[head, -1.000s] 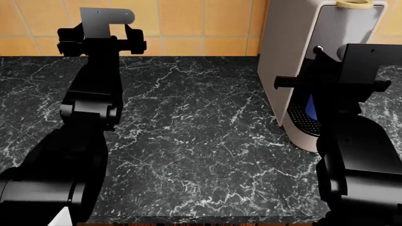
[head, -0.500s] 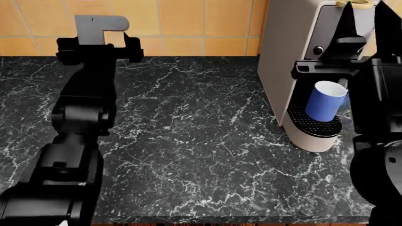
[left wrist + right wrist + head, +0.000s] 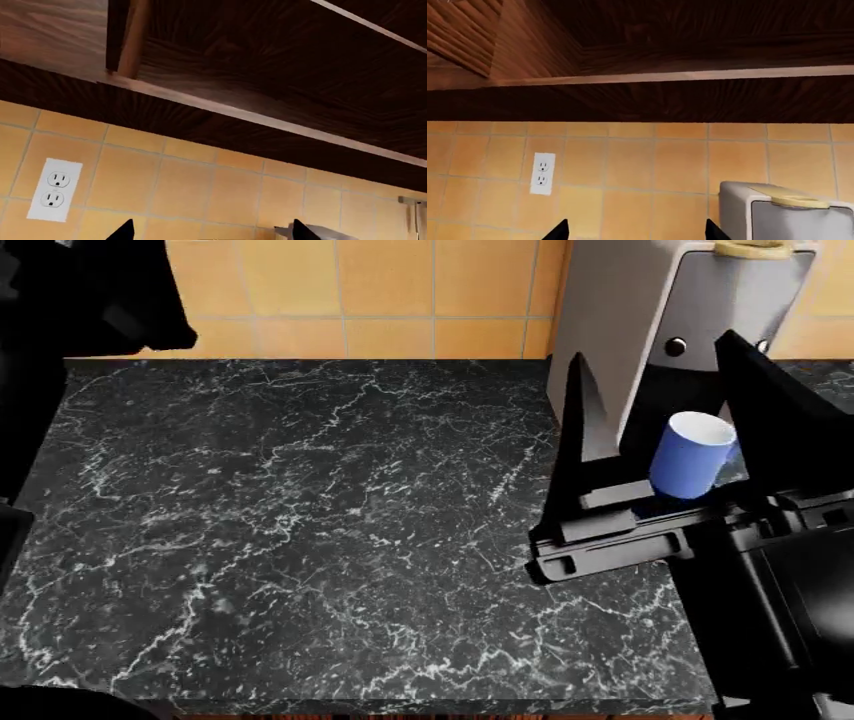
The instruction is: Pick the mug from the cabinet, place it under the coffee machine dispenser, and press the start button.
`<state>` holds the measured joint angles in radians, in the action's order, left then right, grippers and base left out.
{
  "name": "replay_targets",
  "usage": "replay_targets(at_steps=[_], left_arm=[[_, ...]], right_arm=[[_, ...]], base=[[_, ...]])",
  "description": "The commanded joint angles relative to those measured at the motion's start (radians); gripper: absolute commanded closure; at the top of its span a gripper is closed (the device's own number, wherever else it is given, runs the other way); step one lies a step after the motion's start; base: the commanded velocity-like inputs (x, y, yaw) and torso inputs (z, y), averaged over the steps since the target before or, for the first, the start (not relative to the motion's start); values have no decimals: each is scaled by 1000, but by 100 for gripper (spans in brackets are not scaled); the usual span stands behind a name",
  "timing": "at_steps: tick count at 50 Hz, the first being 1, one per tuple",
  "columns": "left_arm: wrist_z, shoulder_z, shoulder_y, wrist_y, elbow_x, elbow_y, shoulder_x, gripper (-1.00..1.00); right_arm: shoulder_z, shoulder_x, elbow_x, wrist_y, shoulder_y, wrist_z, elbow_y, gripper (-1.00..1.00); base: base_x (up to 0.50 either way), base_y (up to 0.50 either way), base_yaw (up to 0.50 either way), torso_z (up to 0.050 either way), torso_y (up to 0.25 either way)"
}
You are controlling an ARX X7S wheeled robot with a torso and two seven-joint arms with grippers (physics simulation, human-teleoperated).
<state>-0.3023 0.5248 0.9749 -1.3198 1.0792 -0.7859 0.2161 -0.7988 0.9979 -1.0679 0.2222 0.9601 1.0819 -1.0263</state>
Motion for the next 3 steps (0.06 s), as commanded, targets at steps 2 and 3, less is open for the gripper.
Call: replay_targets(at_steps=[2, 3], left_arm=[[-199, 180, -37, -168, 455, -209, 50, -100], [-203, 179, -39, -164, 461, -207, 52, -100]], right_arm=[[-132, 65, -30, -108, 45, 75, -14, -100], [-135, 65, -29, -110, 47, 76, -14, -100]], base=[[0, 0, 0, 0, 0], [0, 0, 0, 0, 0]])
